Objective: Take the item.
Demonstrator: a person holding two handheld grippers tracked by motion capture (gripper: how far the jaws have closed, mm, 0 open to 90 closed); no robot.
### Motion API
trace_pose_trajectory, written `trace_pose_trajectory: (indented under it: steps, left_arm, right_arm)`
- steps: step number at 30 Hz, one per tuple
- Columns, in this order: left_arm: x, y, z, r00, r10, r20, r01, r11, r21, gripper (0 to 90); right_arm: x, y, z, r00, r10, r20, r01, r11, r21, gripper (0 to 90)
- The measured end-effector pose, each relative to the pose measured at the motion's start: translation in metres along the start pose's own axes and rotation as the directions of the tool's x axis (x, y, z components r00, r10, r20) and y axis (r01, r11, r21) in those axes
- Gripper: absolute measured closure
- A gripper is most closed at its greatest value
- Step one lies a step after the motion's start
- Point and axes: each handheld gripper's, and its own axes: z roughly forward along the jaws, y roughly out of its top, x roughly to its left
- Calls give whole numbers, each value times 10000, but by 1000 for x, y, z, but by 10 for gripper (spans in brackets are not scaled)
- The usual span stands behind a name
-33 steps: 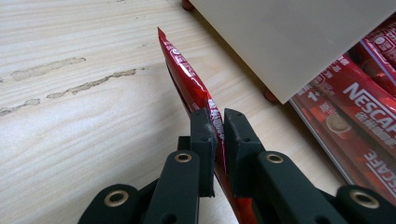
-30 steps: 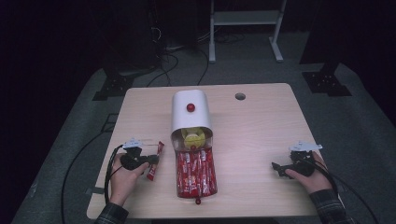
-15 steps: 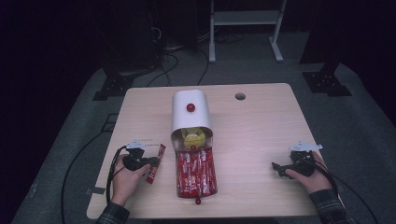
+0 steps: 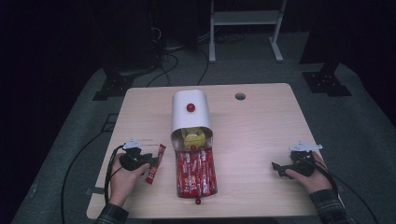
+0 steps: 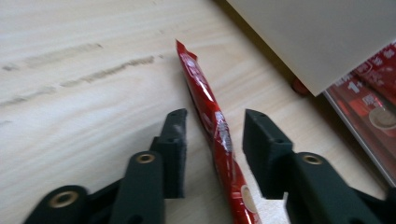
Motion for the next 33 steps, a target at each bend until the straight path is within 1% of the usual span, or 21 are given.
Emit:
trace_pose_trajectory:
  steps: [1, 4, 6, 9, 11, 14, 16, 18, 20, 22, 25, 26, 28, 30, 33]
  left_arm:
    - [2, 0, -2, 9999, 99, -116, -100, 9999, -123, 544]
    - [7, -2, -6, 9990, 107, -437, -116, 9997, -202, 460]
    - [13, -3, -8, 9971, 5, -756, -27, 9996, -286, 413]
    - [20, -6, -12, 9944, -103, -1051, 67, 9994, -346, 361]
    - [25, -8, -14, 9924, -214, -1209, 156, 9987, -487, 333]
    - [31, -11, -15, 9890, -298, -1447, 225, 9984, -517, 292]
    - [35, -13, -15, 9864, -208, -1633, 160, 9994, -303, 273]
    - [38, -14, -14, 9848, -105, -1735, 90, 9999, -91, 252]
    - [41, -16, -13, 9832, -192, -1817, 175, 9998, -108, 237]
    - [42, -17, -12, 9784, -193, -2060, 193, 9998, -19, 218]
    - [45, -18, -11, 9744, -135, -2246, 188, 9996, 216, 201]
    - [45, -19, -9, 9708, -115, -2397, 211, 9991, 375, 181]
    - [45, -19, -8, 9677, 40, -2522, 76, 9990, 450, 174]
    - [45, -20, -7, 9668, 118, -2554, -3, 9990, 452, 169]
    - [45, -20, -6, 9670, 205, -2541, -76, 9986, 519, 127]
  right_arm:
    - [0, 0, 0, 10000, -1, 0, 1, 10000, -1, 0]
    - [0, 0, 0, 10000, -1, -1, 1, 10000, 0, 0]
    - [0, 0, 0, 10000, -1, -1, 1, 10000, 0, 0]
    - [0, 0, 0, 10000, 0, 0, 0, 10000, -1, 0]
    - [0, 0, 0, 10000, 0, -2, 0, 10000, 1, 0]
    - [0, 0, 0, 10000, -2, -1, 2, 10000, 0, 0]
    - [0, 0, 0, 10000, -2, -1, 2, 10000, 0, 0]
    - [0, 0, 0, 10000, 0, 0, 0, 10000, 0, 0]
    - [0, 0, 0, 10000, 0, 0, 0, 10000, 0, 0]
    - [0, 0, 0, 10000, -1, 0, 1, 10000, 0, 0]
    - [0, 0, 0, 10000, -1, -1, 1, 10000, 0, 0]
    - [0, 0, 0, 10000, -2, 0, 2, 10000, 0, 0]
    - [0, 0, 0, 10000, -2, 0, 2, 10000, 1, 0]
    - [0, 0, 0, 10000, -2, -1, 2, 10000, 1, 0]
    - [0, 0, 0, 10000, -1, -1, 1, 10000, -1, 0]
